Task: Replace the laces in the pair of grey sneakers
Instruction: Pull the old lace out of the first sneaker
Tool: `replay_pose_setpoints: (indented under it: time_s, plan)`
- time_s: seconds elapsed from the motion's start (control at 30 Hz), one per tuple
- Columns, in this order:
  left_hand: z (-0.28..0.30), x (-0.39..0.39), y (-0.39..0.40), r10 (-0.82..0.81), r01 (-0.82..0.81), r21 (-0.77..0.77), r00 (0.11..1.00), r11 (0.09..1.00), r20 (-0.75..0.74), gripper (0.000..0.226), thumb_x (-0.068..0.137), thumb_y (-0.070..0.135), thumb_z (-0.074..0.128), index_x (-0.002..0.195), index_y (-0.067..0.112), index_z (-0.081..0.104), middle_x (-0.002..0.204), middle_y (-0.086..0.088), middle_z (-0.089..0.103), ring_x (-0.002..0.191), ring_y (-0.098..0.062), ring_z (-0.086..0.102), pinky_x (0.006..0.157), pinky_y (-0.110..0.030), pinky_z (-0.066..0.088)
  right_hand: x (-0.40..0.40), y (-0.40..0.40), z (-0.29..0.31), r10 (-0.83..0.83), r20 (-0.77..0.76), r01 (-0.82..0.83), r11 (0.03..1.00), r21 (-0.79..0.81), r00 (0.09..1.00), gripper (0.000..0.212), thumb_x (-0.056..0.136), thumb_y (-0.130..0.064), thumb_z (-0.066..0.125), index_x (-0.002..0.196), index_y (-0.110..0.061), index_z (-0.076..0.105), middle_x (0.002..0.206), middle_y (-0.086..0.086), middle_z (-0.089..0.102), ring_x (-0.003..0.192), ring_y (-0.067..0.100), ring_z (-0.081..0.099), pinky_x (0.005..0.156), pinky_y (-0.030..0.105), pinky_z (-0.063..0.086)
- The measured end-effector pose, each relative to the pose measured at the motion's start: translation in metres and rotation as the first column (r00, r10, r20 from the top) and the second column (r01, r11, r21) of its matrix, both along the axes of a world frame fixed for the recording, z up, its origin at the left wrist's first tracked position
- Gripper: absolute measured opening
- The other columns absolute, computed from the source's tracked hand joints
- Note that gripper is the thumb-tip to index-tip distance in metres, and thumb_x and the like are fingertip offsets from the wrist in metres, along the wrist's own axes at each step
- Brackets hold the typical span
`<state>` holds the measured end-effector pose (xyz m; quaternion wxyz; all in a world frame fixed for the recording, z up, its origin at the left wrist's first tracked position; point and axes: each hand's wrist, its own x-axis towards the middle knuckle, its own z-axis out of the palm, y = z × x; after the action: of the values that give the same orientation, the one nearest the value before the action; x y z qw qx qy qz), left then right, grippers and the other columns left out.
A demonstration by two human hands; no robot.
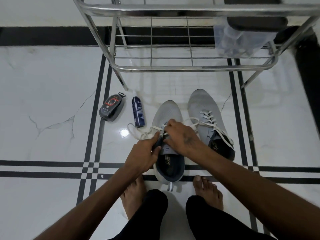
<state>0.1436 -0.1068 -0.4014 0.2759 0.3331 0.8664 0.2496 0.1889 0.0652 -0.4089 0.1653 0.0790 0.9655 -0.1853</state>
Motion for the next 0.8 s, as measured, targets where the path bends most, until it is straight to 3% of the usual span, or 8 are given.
replay_pose_setpoints:
  time_s: [0.13,0.2,0.27,0.33,0.47,0.63,0.7,0.8]
  plan:
    - [-0.002,0.002,-0.001,0.061,-0.060,-0.010,0.997,0.998,0.057,0.053,0.100,0.028,0.052,0.151,0.028,0.040,0.111,-0.010,0.071,0.088,-0.023,0.068,0.083,-0.033,0.050,0.003,0.015,0.002,0.006,-0.143,-0.003,1.000,0.017,0.990,0.009,0.093,-0.019,0.063,0.085,-0.024,0.060,0.088,-0.009,0.046,0.080,0.009,0.055,0.055,0.021,0.034]
    - [-0.005,0.003,-0.002,0.083,-0.082,-0.015,0.995,0.997,0.055,0.052,0.100,0.028,0.053,0.150,0.027,0.041,0.108,-0.009,0.073,0.087,-0.023,0.068,0.079,-0.030,0.048,0.007,0.040,0.012,-0.272,-0.198,0.275,0.961,-0.016,0.942,0.023,0.094,-0.015,0.058,0.077,-0.026,0.047,0.082,-0.010,0.046,0.066,0.006,0.049,0.051,0.017,0.026]
    - [-0.006,0.002,-0.004,0.087,-0.086,-0.021,0.995,0.996,0.041,0.052,0.100,0.029,0.053,0.150,0.027,0.041,0.105,-0.009,0.073,0.087,-0.022,0.068,0.074,-0.028,0.043,0.013,0.069,0.025,-0.535,-0.267,0.536,0.841,-0.077,0.802,0.019,0.095,-0.015,0.049,0.077,-0.019,0.044,0.081,-0.003,0.049,0.068,0.015,0.051,0.055,0.025,0.033]
    - [-0.006,0.002,-0.005,0.061,-0.061,-0.031,0.998,0.998,0.017,0.052,0.100,0.029,0.053,0.150,0.026,0.041,0.106,-0.010,0.073,0.087,-0.023,0.067,0.075,-0.028,0.044,0.020,0.085,0.033,-0.611,-0.235,0.621,0.783,-0.038,0.756,0.009,0.094,-0.018,0.046,0.091,-0.012,0.052,0.098,0.005,0.053,0.081,0.023,0.056,0.064,0.032,0.041]
    - [-0.004,0.003,-0.001,0.005,-0.005,-0.018,1.000,1.000,-0.016,0.053,0.099,0.028,0.054,0.150,0.024,0.042,0.111,-0.012,0.072,0.090,-0.026,0.067,0.078,-0.028,0.045,0.014,0.054,0.035,-0.349,-0.233,0.365,0.930,0.032,0.908,0.045,0.088,-0.018,0.057,0.132,-0.019,0.050,0.144,0.003,0.034,0.116,0.017,0.046,0.080,0.033,0.049]
    - [-0.002,0.001,0.000,-0.008,0.008,-0.035,1.000,0.999,-0.007,0.053,0.099,0.028,0.053,0.151,0.023,0.041,0.114,-0.013,0.071,0.093,-0.027,0.067,0.081,-0.030,0.047,0.004,0.003,0.012,0.089,0.021,-0.090,0.994,0.054,0.996,0.027,0.094,-0.029,0.055,0.113,-0.013,0.065,0.116,0.006,0.051,0.106,0.025,0.053,0.075,0.034,0.044]
    - [-0.002,0.003,-0.002,0.007,-0.007,-0.047,1.000,0.999,0.001,0.053,0.100,0.029,0.052,0.151,0.023,0.039,0.114,-0.013,0.071,0.095,-0.028,0.067,0.084,-0.033,0.048,0.005,0.007,0.009,0.026,-0.007,-0.026,0.999,-0.022,1.000,0.016,0.097,-0.029,0.056,0.100,-0.016,0.067,0.107,0.003,0.054,0.097,0.023,0.056,0.076,0.036,0.049]
    - [-0.005,0.002,-0.005,0.028,-0.028,-0.051,1.000,0.998,-0.002,0.053,0.100,0.030,0.051,0.152,0.024,0.038,0.113,-0.011,0.071,0.095,-0.026,0.067,0.084,-0.033,0.049,0.012,0.038,0.016,-0.390,-0.153,0.366,0.916,-0.166,0.908,0.023,0.097,-0.025,0.059,0.076,-0.018,0.058,0.085,-0.002,0.058,0.075,0.013,0.057,0.066,0.036,0.049]
